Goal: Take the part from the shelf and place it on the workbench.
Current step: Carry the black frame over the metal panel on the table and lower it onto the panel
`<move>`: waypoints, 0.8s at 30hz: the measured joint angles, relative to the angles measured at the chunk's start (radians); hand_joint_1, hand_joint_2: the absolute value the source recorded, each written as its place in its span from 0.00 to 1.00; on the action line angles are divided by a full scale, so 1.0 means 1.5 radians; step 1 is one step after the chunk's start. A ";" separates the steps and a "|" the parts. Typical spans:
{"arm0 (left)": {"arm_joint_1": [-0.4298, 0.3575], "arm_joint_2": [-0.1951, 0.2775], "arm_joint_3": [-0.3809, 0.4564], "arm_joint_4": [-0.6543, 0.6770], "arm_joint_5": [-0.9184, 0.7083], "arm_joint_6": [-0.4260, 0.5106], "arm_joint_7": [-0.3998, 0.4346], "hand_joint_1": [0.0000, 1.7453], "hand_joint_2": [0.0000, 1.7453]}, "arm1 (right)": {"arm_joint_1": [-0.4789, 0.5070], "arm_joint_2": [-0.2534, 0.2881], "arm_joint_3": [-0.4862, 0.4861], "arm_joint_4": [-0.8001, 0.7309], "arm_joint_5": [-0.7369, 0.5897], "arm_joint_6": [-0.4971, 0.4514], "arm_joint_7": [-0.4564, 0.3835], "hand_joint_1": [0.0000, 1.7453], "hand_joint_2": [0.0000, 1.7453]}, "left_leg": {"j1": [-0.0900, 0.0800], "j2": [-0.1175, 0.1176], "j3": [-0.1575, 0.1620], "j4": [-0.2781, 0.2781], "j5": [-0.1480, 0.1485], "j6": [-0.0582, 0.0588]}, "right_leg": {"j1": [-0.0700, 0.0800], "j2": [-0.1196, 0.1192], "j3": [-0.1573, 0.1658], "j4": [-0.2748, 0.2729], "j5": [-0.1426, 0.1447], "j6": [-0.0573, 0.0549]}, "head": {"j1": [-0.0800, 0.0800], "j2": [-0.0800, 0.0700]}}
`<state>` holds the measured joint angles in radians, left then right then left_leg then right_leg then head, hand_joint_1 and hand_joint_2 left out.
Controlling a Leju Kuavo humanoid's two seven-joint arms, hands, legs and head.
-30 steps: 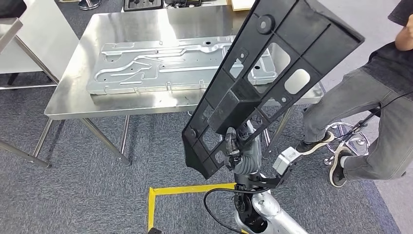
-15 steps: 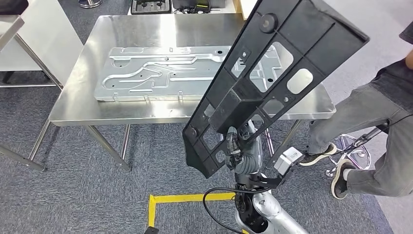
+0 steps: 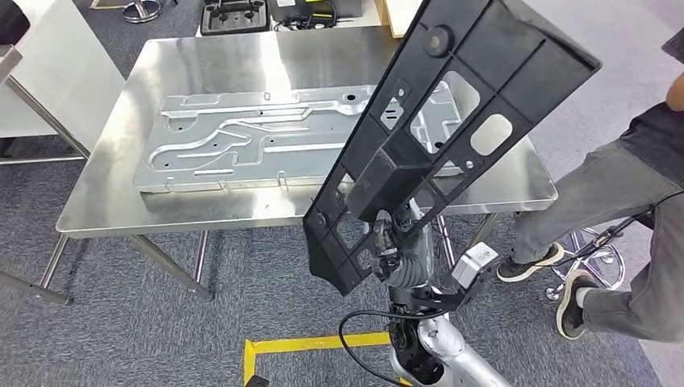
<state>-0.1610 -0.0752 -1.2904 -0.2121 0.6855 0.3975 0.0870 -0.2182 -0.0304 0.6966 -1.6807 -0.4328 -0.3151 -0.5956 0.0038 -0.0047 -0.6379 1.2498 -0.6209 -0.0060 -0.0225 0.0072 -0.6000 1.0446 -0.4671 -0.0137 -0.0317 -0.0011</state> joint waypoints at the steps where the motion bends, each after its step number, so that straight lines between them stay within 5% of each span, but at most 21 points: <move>1: 0.001 0.000 0.000 0.000 0.001 0.000 0.000 0.00 1.00 | 0.000 0.000 0.000 0.000 0.001 -0.001 0.001 1.00 1.00 | 0.002 0.000 -0.023 0.025 -0.001 -0.002 | 0.000 0.000 0.006 0.000 -0.006 0.000 | 0.000 0.000; 3: 0.004 0.001 0.000 0.000 0.002 0.000 0.000 0.00 1.00 | 0.000 0.000 0.000 0.000 0.006 -0.005 0.007 1.00 1.00 | 0.004 0.000 -0.038 0.007 0.039 -0.004 | 0.000 0.002 0.024 0.000 -0.018 0.002 | 0.000 0.000; 5: 0.005 0.002 0.000 0.000 0.003 0.001 -0.002 0.00 1.00 | -0.005 0.000 0.000 0.000 0.021 -0.014 0.024 1.00 1.00 | 0.004 0.000 -0.023 -0.070 0.107 0.000 | -0.001 0.003 0.043 -0.001 -0.031 0.006 | 0.000 0.000; 7: 0.004 0.004 -0.001 0.000 0.005 0.001 -0.003 0.00 1.00 | -0.020 -0.002 0.001 0.001 0.049 -0.026 0.056 1.00 1.00 | -0.002 0.000 -0.015 -0.122 0.139 0.008 | -0.002 0.004 0.051 -0.003 -0.039 0.013 | 0.001 0.000; 12: 0.004 0.010 -0.003 0.000 0.008 0.003 -0.001 0.00 1.00 | -0.092 -0.015 0.013 0.004 0.165 -0.059 0.200 1.00 1.00 | -0.003 0.002 -0.003 -0.157 0.138 0.023 | -0.001 0.002 0.045 0.010 -0.060 0.030 | 0.001 0.000; 16: 0.002 0.012 -0.003 0.000 0.005 0.002 -0.001 0.00 1.00 | -0.135 -0.030 0.026 0.011 0.212 -0.066 0.252 1.00 1.00 | -0.003 -0.001 0.010 -0.162 0.131 0.033 | 0.000 0.000 -0.039 0.156 -0.107 0.033 | 0.002 0.000; 18: 0.003 0.012 -0.003 0.000 0.003 0.002 -0.001 0.00 1.00 | -0.155 -0.037 0.036 0.019 0.245 -0.069 0.289 1.00 1.00 | -0.003 -0.003 0.016 -0.158 0.124 0.033 | -0.001 -0.001 -0.054 0.153 -0.076 0.035 | 0.002 0.000; 21: 0.001 0.012 -0.003 0.000 0.002 0.000 0.000 0.00 1.00 | -0.199 -0.044 0.047 0.034 0.304 -0.064 0.350 1.00 1.00 | -0.004 -0.005 0.019 -0.144 0.111 0.025 | -0.002 -0.002 -0.022 0.045 -0.007 0.033 | 0.002 0.000; 24: -0.001 0.013 -0.003 0.000 0.002 -0.001 0.000 0.00 1.00 | -0.229 -0.047 0.054 0.047 0.323 -0.057 0.371 1.00 1.00 | -0.007 -0.006 0.013 -0.139 0.109 0.017 | 0.001 -0.001 -0.011 0.013 -0.002 0.023 | -0.001 0.000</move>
<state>-0.1620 -0.0551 -1.2955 -0.2117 0.6886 0.3954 0.0866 -0.5620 -0.1006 0.7774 -1.6098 0.0518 -0.4006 -0.0391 -0.0075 -0.0135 -0.6178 1.0420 -0.4578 0.0193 -0.0217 0.0062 -0.6168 1.0648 -0.4696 0.0210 -0.0332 -0.0011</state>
